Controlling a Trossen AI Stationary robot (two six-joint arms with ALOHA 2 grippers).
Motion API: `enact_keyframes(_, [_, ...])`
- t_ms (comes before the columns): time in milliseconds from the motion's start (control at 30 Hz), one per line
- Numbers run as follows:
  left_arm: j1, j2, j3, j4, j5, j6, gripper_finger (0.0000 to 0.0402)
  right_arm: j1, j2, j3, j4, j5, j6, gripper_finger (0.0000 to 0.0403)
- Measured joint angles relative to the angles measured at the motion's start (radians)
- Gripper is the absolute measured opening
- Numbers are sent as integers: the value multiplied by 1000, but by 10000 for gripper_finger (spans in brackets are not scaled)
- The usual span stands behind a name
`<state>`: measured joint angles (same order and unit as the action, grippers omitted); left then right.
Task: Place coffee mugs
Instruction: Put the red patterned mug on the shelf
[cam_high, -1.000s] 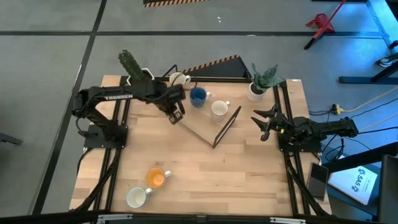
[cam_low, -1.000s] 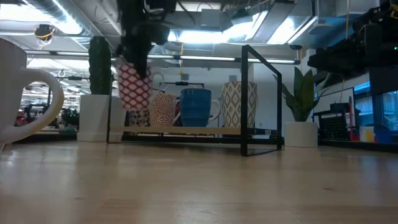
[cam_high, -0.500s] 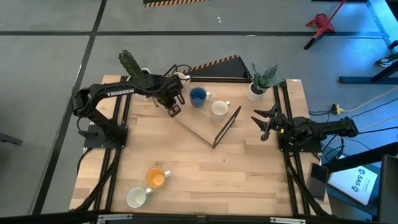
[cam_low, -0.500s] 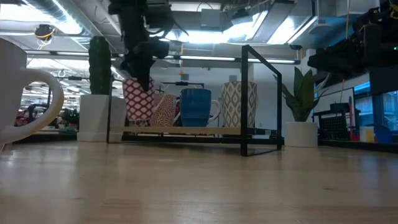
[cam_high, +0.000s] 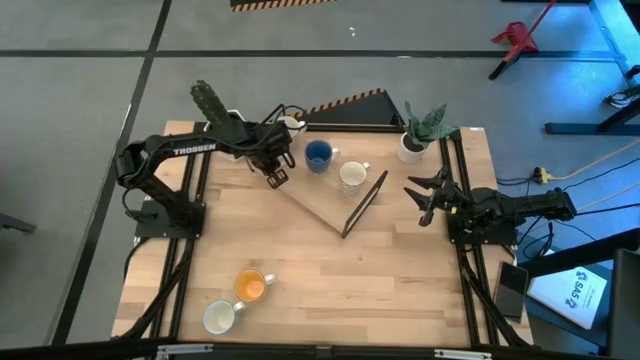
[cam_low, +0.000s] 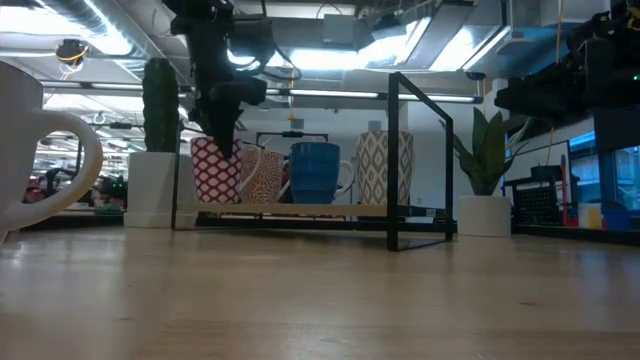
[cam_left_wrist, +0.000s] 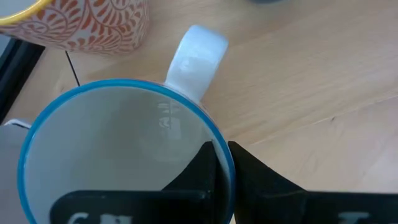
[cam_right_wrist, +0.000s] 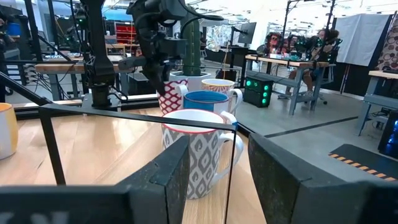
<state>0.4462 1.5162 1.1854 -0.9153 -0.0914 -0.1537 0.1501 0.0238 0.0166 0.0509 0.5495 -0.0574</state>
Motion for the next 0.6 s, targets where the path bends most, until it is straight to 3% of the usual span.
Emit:
enact_keyframes(233, [1, 0, -1, 18, -5, 0, 24, 0, 0, 0, 0, 0, 0, 150])
enact_keyframes(600, [1, 1, -1, 22, -49, 0, 128, 0, 0, 0, 0, 0, 0, 150])
